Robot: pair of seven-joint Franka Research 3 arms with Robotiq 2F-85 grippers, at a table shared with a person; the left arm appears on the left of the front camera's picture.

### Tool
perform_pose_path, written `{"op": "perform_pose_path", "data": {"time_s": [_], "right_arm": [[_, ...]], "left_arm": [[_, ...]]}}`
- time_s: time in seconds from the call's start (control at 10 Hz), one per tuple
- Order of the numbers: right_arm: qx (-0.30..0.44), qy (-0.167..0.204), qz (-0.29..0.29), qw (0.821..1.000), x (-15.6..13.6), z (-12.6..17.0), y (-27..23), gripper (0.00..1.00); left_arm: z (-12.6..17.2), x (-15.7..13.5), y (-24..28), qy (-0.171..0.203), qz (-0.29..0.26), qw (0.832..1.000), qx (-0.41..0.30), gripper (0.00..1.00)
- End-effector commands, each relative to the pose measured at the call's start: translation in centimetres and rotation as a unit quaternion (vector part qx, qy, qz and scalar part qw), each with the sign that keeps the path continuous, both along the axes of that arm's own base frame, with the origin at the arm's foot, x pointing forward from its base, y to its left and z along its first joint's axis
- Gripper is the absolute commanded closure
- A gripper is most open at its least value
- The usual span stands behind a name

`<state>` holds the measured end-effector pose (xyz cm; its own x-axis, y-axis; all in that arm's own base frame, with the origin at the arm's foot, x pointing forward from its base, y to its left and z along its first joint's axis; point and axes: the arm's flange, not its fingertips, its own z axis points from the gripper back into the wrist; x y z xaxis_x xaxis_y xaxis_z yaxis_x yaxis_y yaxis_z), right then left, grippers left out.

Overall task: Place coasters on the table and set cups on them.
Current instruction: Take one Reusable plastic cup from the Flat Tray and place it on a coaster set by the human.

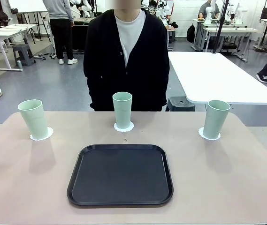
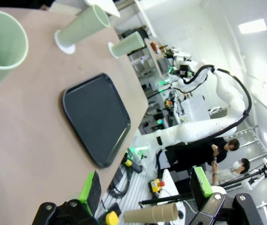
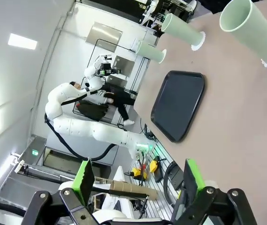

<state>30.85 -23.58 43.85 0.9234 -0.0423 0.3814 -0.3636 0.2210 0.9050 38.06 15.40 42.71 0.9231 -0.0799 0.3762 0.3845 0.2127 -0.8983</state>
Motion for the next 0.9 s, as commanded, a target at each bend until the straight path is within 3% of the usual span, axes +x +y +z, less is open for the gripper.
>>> {"op": "perform_pose_path", "data": {"time_s": [0.0,0.8], "right_arm": [[0.006,0.002,-0.016,1.0,-0.29,-0.67,-0.2,0.0],[0.006,0.002,-0.016,1.0,-0.29,-0.67,-0.2,0.0]], "left_arm": [[0.25,0.02,-0.08,-0.002,0.007,1.0,-0.003,0.0],[0.25,0.02,-0.08,-0.002,0.007,1.0,-0.003,0.0]]}}
